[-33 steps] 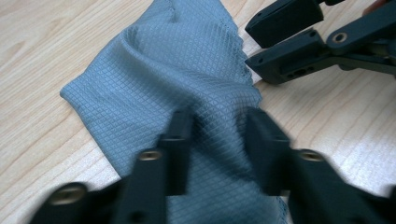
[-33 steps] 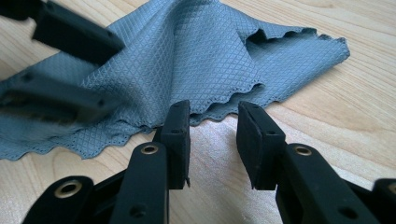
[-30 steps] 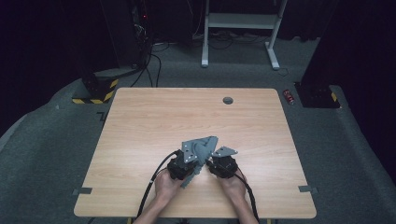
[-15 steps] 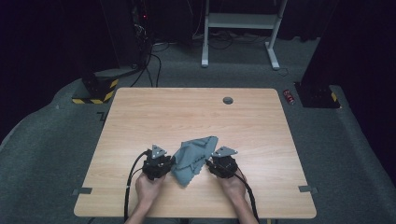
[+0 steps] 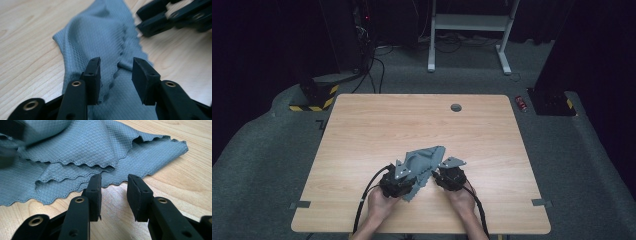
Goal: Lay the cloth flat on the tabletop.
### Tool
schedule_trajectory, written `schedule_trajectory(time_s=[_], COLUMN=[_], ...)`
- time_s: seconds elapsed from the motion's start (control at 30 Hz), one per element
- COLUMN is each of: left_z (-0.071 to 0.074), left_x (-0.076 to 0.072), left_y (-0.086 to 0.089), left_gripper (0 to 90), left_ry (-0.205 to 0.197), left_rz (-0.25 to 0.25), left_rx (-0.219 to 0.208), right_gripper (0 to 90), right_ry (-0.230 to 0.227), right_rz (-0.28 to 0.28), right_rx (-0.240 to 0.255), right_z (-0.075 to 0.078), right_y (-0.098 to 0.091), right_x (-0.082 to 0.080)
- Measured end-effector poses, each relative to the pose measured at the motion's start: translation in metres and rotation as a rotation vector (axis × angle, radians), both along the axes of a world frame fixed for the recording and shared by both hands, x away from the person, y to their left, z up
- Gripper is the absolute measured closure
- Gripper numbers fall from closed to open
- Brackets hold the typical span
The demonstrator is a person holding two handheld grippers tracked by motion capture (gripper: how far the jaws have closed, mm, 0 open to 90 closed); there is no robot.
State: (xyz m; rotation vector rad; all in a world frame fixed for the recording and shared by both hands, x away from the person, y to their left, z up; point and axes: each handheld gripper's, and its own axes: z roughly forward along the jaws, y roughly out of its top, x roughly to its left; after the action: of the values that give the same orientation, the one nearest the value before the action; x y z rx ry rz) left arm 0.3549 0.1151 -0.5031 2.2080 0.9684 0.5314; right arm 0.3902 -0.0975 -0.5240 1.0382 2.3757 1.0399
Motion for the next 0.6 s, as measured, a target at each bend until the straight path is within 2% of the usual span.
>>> schedule_trajectory(time_s=[0.03,0.07,0.1,0.17,0.27,0.33,0.43,0.5,0.57,0.6], left_z=[-0.002,-0.004,-0.004,-0.005,-0.005,-0.005,-0.004,-0.004,-0.004,-0.005], left_x=[0.002,0.007,0.007,0.01,0.012,0.012,0.012,0.013,0.015,0.016], left_y=[-0.001,-0.004,-0.004,-0.007,-0.014,-0.016,-0.019,-0.018,-0.018,-0.018], left_gripper=[57.6,57.6,57.8,58.2,62.8,62.8,57.8,57.9,69.9,69.9], left_ry=[0.004,-0.004,-0.004,-0.013,-0.019,-0.023,-0.004,0.001,0.01,0.014], left_rz=[0.005,0.022,0.022,0.031,0.016,0.006,-0.013,-0.01,-0.017,-0.016], left_rx=[0.013,0.052,0.052,0.101,0.159,0.166,0.154,0.145,0.135,0.137], right_gripper=[64.4,64.4,64.4,64.4,64.4,64.4,64.4,64.5,64.5,64.5], right_ry=[0.0,0.001,0.001,0.0,0.0,0.004,0.004,0.004,0.005,0.005], right_rz=[0.0,0.0,0.0,0.002,0.004,0.002,0.004,0.004,0.003,0.003], right_rx=[0.001,0.0,0.0,0.0,0.001,0.002,0.001,0.001,0.002,0.003], right_z=[0.0,0.0,0.0,0.0,0.0,0.0,0.0,0.0,0.0,0.0], right_y=[0.0,0.0,0.0,0.0,0.0,0.001,0.0,0.0,0.001,0.001], right_x=[0.0,0.0,0.0,0.0,0.0,0.0,0.0,0.0,0.0,0.0])
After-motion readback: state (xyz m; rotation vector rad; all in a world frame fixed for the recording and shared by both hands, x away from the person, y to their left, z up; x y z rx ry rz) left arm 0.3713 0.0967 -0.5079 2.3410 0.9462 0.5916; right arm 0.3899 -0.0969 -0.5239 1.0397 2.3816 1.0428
